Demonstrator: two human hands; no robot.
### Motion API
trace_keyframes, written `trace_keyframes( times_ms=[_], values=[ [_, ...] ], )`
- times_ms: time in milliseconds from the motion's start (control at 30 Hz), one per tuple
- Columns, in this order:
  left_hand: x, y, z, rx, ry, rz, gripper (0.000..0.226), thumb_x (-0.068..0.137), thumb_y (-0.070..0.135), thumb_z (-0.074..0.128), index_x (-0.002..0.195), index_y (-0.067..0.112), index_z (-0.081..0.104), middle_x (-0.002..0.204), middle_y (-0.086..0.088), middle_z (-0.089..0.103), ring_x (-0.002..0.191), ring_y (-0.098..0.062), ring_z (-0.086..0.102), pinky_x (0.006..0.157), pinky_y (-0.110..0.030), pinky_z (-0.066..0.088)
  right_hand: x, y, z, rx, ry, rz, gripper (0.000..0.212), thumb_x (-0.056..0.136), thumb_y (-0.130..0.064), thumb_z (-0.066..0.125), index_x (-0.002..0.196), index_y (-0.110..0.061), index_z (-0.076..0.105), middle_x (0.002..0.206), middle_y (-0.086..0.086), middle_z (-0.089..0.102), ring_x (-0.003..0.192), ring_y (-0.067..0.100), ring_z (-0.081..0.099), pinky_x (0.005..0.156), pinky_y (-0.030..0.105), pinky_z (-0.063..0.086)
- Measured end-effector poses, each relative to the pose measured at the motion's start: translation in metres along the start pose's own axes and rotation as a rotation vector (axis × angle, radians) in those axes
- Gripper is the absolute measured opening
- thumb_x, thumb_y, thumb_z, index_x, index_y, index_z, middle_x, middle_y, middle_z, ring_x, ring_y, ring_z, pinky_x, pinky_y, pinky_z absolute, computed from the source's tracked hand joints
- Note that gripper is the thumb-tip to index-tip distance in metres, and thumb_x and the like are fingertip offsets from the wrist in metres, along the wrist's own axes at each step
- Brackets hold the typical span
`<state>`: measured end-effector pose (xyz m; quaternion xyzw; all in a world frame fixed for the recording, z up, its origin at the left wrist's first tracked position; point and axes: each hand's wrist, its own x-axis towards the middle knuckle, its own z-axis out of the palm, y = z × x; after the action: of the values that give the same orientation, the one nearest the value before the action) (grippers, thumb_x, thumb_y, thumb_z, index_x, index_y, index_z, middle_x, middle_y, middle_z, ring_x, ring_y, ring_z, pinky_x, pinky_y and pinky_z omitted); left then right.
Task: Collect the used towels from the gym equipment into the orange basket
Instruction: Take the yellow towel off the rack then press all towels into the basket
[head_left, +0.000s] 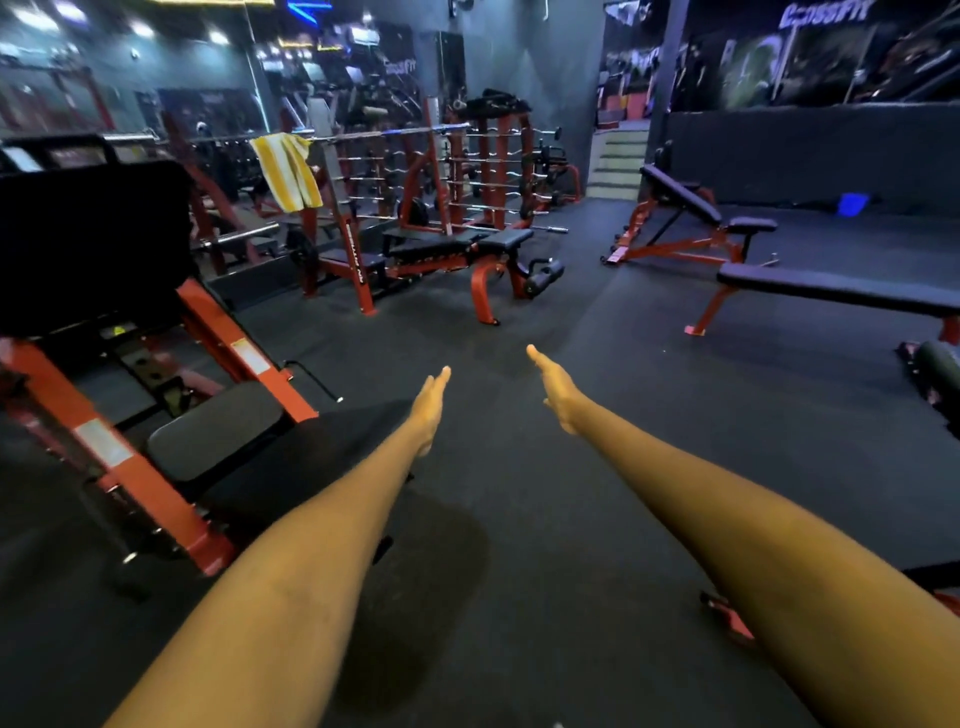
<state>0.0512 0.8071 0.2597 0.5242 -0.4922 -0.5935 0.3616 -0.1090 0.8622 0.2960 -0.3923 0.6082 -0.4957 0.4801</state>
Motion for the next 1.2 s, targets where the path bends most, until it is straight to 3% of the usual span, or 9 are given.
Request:
trace_keyframes(
  times_ms=[167,267,367,467,567,633,867,1200],
  values=[
    [0.23,-0.02,0.009,-0.06,0.018,-0.074,0.123,0.041,0.093,0.053,0.146,0.034,0.03,0.154,0.003,0.033,0.138,-0.022,0.037,0.115,-0.046,0.028,0.144,-0.032,-0.04,-0.022,-0.015,-0.022,0.062,0.1,-0.044,0.031,0.151,-0.011,0.016,0.16,0.007,0.012,0.148,0.022,0.012,0.119,0.043,0.013],
    [0.251,0.038,0.031,-0.05,0.037,-0.068,0.117,0.048,0.088,0.045,0.148,0.03,0.025,0.155,0.001,0.028,0.14,-0.024,0.032,0.117,-0.048,0.025,0.231,-0.057,-0.051,-0.013,-0.038,-0.024,0.061,0.1,-0.043,0.032,0.151,-0.012,0.018,0.159,0.007,0.014,0.147,0.022,0.013,0.118,0.04,0.013],
    [0.298,0.068,0.042,-0.038,0.084,-0.051,0.096,0.072,0.08,0.041,0.15,0.027,0.021,0.156,0.0,0.024,0.143,-0.026,0.027,0.118,-0.048,0.022,0.303,-0.073,-0.05,-0.015,-0.089,-0.018,0.06,0.1,-0.043,0.033,0.15,-0.013,0.02,0.159,0.006,0.015,0.147,0.022,0.014,0.119,0.04,0.013],
    [0.377,0.069,0.039,-0.02,0.154,-0.086,0.12,0.047,0.092,0.046,0.148,0.03,0.027,0.155,0.0,0.029,0.14,-0.025,0.033,0.116,-0.048,0.026,0.37,-0.076,-0.042,-0.015,-0.157,0.011,0.06,0.1,-0.043,0.033,0.151,-0.013,0.021,0.159,0.004,0.015,0.148,0.022,0.012,0.119,0.041,0.012],
    [0.421,0.094,0.042,-0.02,0.199,-0.049,0.082,0.086,0.068,0.037,0.151,0.022,0.02,0.158,0.0,0.02,0.145,-0.023,0.023,0.119,-0.043,0.019,0.449,-0.077,-0.031,-0.007,-0.215,0.031,0.063,0.099,-0.045,0.034,0.151,-0.014,0.019,0.16,0.003,0.014,0.148,0.021,0.011,0.119,0.042,0.012],
    [0.465,0.102,0.038,0.01,0.228,-0.031,0.071,0.095,0.057,0.032,0.152,0.018,0.014,0.159,-0.001,0.013,0.147,-0.022,0.016,0.12,-0.041,0.014,0.5,-0.079,-0.024,0.004,-0.241,0.03,0.064,0.098,-0.045,0.035,0.151,-0.013,0.019,0.16,0.002,0.014,0.148,0.02,0.012,0.119,0.041,0.013],
    [0.664,0.17,0.017,-0.001,0.28,-0.002,0.069,0.096,0.055,0.032,0.152,0.023,0.01,0.16,-0.001,0.009,0.147,-0.023,0.012,0.119,-0.043,0.012,0.697,-0.128,-0.004,-0.032,-0.341,-0.001,0.06,0.097,-0.044,0.041,0.149,-0.018,0.026,0.159,0.002,0.018,0.146,0.023,0.02,0.116,0.049,0.019],
    [0.897,0.233,-0.03,-0.029,0.34,0.015,0.071,0.095,0.058,0.031,0.152,0.023,0.007,0.161,-0.001,0.002,0.148,-0.021,0.005,0.121,-0.047,0.01,0.938,-0.187,0.054,-0.041,-0.406,-0.007,0.059,0.099,-0.043,0.034,0.15,-0.015,0.022,0.16,0.002,0.014,0.148,0.018,0.011,0.119,0.039,0.011]
  ],
)
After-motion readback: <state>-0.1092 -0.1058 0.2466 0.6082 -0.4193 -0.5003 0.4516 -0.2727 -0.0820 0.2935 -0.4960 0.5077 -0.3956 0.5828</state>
